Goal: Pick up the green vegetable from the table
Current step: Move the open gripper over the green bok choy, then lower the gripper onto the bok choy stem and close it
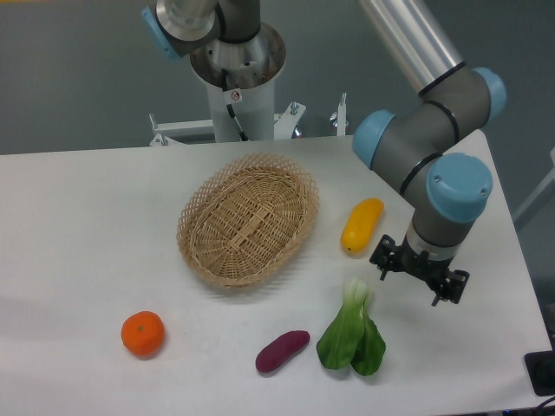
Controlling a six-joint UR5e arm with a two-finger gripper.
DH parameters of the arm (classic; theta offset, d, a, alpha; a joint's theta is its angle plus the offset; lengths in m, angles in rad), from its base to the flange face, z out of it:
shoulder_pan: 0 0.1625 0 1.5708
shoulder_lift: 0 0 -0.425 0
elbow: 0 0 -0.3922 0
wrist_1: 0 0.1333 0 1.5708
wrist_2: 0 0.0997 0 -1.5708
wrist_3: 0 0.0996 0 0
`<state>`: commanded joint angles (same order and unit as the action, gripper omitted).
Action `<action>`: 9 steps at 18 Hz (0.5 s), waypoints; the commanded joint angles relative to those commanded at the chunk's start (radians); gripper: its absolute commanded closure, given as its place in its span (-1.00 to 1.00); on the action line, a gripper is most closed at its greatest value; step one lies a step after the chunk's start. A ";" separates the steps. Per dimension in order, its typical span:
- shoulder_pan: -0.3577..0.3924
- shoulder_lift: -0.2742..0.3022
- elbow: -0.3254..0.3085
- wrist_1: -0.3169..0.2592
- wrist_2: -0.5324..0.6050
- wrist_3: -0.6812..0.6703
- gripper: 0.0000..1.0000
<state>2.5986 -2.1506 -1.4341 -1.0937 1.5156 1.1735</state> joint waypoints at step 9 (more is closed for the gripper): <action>-0.032 -0.012 -0.034 0.002 0.002 -0.048 -1.00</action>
<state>2.5664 -2.1629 -1.4680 -1.0922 1.5171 1.1260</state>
